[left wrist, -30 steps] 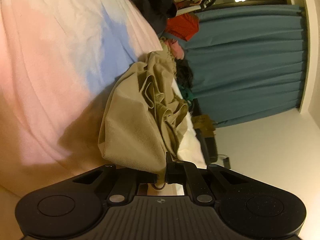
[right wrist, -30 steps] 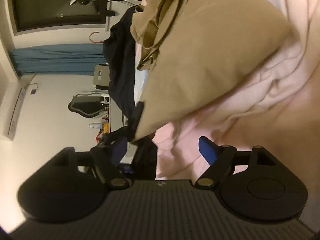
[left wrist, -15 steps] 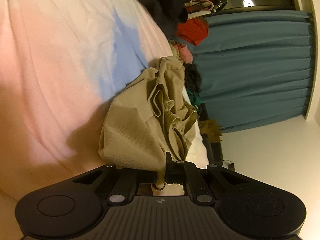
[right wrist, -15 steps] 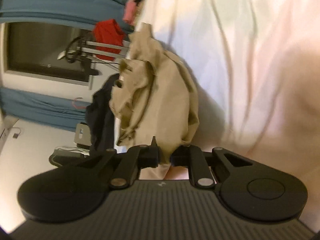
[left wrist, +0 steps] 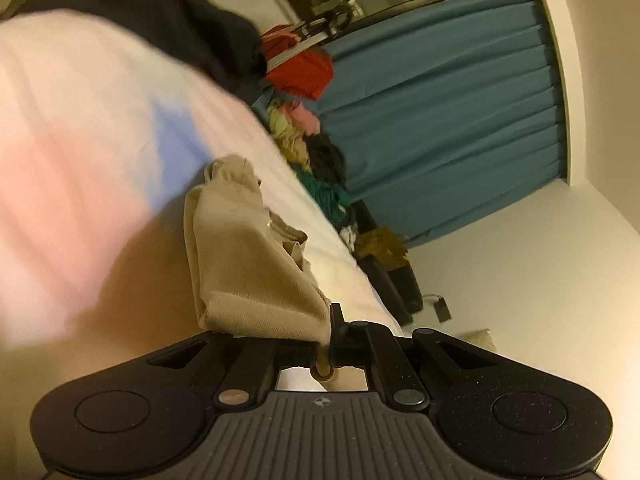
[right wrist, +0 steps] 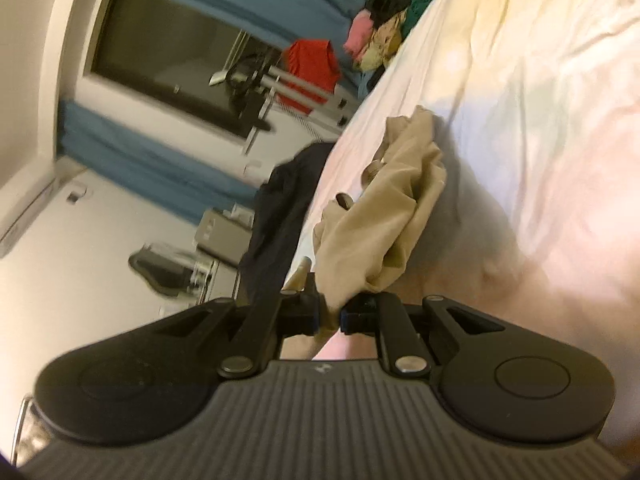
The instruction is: Fold clothes
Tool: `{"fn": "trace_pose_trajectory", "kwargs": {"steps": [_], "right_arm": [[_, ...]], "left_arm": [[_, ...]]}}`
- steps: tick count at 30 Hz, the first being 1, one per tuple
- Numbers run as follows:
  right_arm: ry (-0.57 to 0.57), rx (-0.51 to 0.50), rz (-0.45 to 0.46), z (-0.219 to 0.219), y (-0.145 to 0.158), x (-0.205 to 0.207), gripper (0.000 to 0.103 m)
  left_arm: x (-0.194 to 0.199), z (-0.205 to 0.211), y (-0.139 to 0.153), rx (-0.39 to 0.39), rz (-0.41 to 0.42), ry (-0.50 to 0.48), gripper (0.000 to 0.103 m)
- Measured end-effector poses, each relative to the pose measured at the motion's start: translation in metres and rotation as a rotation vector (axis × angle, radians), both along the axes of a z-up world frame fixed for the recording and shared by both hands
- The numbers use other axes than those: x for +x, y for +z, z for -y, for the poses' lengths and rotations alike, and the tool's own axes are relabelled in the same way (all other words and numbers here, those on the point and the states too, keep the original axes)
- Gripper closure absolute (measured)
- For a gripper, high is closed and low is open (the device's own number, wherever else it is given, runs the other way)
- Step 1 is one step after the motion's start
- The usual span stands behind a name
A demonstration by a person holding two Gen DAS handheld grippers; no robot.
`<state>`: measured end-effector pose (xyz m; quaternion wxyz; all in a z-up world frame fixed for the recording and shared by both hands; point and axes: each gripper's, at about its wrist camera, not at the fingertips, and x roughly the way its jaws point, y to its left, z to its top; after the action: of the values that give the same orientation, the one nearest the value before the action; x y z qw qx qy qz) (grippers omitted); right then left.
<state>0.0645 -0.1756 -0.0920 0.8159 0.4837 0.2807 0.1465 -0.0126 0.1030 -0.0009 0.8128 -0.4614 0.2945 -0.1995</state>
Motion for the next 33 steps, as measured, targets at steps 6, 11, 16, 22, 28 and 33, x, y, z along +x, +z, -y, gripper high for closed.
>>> {"fn": "trace_pose_trajectory", "kwargs": {"steps": [6,11,16,22,28,33], "right_arm": [[0.043,0.05,-0.026,-0.001,0.004,-0.088,0.091],[-0.007,0.063,-0.029,0.003,0.009,-0.087,0.091],[-0.073,0.081,-0.085,0.007,0.001,-0.039,0.091],[-0.129,0.053,-0.179,-0.001,-0.016,0.048,0.09],[-0.161,0.026,-0.276,-0.005,-0.05,0.115,0.09],[-0.154,0.068,-0.288,0.004,-0.084,0.143,0.09]], "left_arm": [[-0.099,-0.011,0.011,-0.033,-0.035,0.002,0.098],[-0.1,-0.001,0.027,0.018,-0.023,-0.013,0.097],[-0.05,0.011,0.037,0.099,-0.047,0.011,0.097],[0.044,0.024,0.031,0.189,-0.122,0.065,0.097],[0.119,0.03,-0.004,0.277,-0.178,0.077,0.097],[0.157,0.033,-0.039,0.286,-0.168,0.096,0.097]]}}
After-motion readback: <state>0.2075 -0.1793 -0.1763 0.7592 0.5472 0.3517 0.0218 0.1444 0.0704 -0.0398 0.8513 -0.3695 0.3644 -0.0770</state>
